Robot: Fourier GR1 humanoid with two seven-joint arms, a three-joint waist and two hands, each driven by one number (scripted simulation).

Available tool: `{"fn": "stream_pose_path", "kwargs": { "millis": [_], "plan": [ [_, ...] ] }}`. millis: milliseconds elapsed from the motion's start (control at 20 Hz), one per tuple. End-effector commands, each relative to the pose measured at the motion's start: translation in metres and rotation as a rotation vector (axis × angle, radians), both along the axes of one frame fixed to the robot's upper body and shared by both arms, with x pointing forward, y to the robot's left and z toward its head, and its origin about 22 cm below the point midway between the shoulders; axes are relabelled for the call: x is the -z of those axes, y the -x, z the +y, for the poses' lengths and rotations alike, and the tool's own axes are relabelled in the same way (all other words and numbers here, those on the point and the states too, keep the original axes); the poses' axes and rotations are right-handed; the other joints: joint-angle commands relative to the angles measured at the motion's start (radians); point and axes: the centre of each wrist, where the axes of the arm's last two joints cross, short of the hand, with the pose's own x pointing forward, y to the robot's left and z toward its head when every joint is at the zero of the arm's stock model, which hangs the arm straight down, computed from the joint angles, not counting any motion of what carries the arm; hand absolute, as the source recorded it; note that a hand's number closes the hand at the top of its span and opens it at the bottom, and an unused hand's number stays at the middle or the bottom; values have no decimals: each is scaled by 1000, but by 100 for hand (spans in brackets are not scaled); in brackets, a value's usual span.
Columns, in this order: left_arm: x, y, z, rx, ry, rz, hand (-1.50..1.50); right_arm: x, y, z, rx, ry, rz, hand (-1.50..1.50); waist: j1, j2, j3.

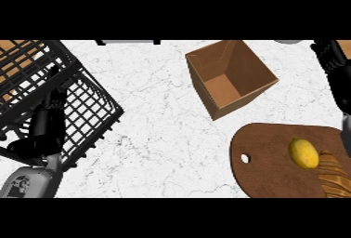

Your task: Pick the lemon from the cutting board and place it in the cardboard box

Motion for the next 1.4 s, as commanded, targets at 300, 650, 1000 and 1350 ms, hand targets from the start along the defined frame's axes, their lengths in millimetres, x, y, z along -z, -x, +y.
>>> {"fn": "stream_pose_path", "kwargs": {
  "millis": [300,650,1000,1350],
  "plan": [
    [42,42,19,-36,-72,300,0,2,29,-83,333,314,42,-150,-54,44,-46],
    [41,47,33,-5,-104,442,0,87,72,-59,575,-245,-173,-150,-17,2,-22],
    [35,33,34,-12,-95,435,0,53,102,-96,440,258,107,-150,-19,3,-26],
    [32,31,29,-2,-92,439,0,27,113,-83,235,548,499,-150,-11,4,-28]
  ]
}}
